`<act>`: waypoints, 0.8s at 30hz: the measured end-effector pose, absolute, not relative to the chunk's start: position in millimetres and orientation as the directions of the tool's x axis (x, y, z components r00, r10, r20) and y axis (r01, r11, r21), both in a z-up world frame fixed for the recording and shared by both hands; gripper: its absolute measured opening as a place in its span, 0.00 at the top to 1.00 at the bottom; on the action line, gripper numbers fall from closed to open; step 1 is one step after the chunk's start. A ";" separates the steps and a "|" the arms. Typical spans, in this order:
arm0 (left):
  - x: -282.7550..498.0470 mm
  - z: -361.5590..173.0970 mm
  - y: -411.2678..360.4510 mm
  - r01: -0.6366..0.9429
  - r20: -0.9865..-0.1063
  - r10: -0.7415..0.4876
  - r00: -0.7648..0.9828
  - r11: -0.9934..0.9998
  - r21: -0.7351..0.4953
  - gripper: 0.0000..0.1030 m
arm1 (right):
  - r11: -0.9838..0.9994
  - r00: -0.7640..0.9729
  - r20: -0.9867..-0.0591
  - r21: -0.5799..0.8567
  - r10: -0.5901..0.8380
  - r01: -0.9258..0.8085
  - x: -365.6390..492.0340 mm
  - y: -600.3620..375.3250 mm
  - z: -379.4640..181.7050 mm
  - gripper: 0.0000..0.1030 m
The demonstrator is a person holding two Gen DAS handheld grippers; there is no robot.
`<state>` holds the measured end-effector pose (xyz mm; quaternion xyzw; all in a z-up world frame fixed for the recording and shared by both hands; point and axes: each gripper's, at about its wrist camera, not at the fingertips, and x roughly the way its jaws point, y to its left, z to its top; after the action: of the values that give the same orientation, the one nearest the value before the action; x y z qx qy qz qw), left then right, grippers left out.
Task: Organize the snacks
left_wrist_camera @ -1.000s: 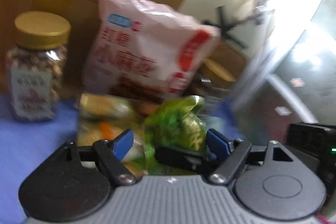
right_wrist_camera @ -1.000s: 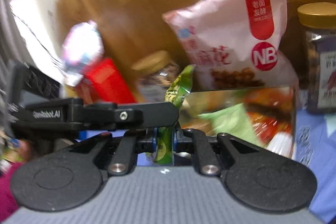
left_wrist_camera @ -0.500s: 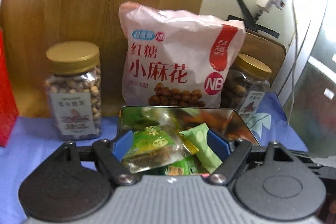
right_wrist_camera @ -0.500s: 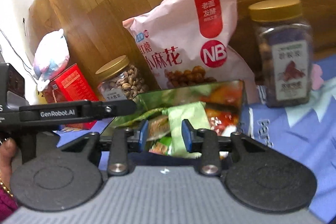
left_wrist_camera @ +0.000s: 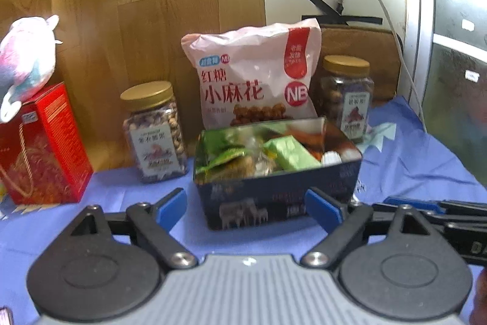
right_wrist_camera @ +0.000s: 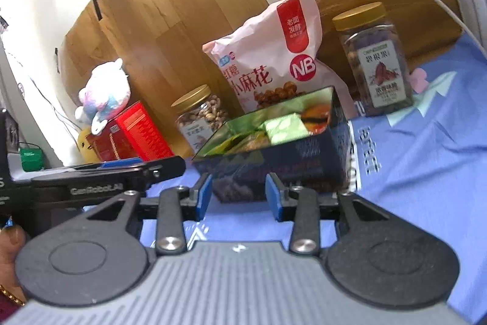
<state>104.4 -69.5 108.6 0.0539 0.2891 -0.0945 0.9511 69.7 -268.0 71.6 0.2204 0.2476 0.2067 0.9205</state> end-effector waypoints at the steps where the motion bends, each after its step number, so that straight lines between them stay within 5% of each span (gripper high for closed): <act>1: 99.7 107.4 -69.4 0.207 -0.563 -0.143 0.814 0.977 0.050 0.13 | 0.820 0.794 -0.363 0.504 0.487 -0.272 62.5 -267.2 72.8 0.59; 8: 72.7 97.6 -63.8 0.165 -0.571 -0.103 0.815 0.985 0.057 0.01 | 0.836 0.825 -0.342 0.486 0.451 -0.256 23.5 -263.3 77.6 0.46; 14: 55.1 88.2 -55.6 0.115 -0.595 -0.055 0.802 0.991 0.063 0.00 | 0.823 0.836 -0.333 0.525 0.436 -0.220 6.4 -262.4 74.2 0.34; 24: 35.3 81.4 -53.9 0.060 -0.602 0.042 0.798 0.987 0.148 0.00 | 0.828 0.845 -0.333 0.523 0.419 -0.205 -4.8 -258.3 73.3 0.32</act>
<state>35.3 -53.9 81.4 0.0799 0.3181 -0.0048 0.9447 -4.8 -258.3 73.3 0.2409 0.2223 0.1676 0.9298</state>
